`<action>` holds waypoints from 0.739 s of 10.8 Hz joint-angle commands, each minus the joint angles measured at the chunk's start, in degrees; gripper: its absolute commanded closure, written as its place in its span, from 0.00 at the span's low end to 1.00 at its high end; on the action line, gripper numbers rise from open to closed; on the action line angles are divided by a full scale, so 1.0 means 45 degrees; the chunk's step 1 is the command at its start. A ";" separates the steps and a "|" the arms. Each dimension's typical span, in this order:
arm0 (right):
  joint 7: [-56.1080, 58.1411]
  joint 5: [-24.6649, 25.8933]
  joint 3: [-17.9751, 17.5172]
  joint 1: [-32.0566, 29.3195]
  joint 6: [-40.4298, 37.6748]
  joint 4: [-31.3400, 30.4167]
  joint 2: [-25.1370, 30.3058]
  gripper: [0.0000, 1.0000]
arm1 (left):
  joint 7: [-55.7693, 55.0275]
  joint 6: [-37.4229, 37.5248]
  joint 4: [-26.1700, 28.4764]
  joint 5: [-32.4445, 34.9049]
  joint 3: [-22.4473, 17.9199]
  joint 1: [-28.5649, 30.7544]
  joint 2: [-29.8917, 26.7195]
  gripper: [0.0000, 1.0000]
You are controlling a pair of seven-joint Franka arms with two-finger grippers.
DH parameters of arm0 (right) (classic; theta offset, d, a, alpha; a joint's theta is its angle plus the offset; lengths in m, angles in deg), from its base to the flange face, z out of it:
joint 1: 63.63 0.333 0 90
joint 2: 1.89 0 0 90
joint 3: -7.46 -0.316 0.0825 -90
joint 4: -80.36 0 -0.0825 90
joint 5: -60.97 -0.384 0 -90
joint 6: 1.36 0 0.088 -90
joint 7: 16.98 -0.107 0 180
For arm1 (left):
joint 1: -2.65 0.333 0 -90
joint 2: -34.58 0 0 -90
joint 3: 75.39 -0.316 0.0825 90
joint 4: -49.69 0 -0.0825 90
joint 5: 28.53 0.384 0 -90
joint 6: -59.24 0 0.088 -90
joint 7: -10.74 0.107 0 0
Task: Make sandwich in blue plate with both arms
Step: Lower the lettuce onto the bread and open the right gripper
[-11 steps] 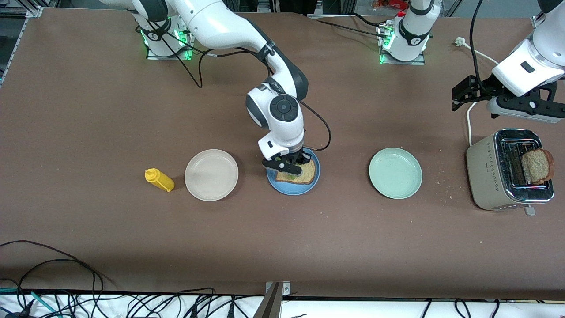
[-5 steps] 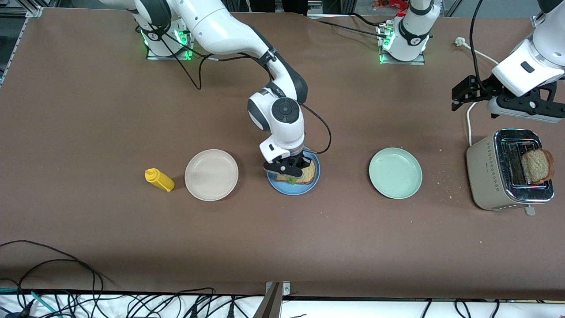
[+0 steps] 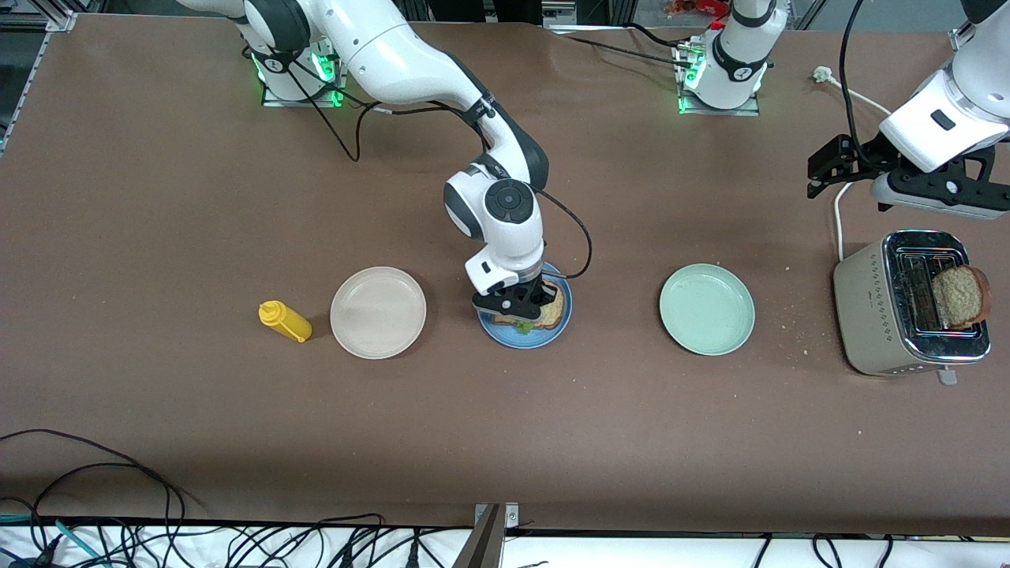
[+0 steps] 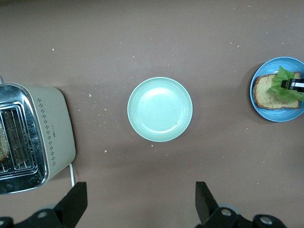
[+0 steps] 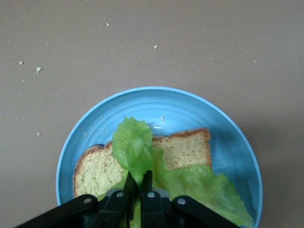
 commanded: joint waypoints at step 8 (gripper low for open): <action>0.1446 -0.0013 0.0006 -0.0894 -0.1482 -0.0834 0.2545 0.00 | -0.0054 0.0232 -0.0215 0.0145 0.0084 0.0081 -0.0006 0.00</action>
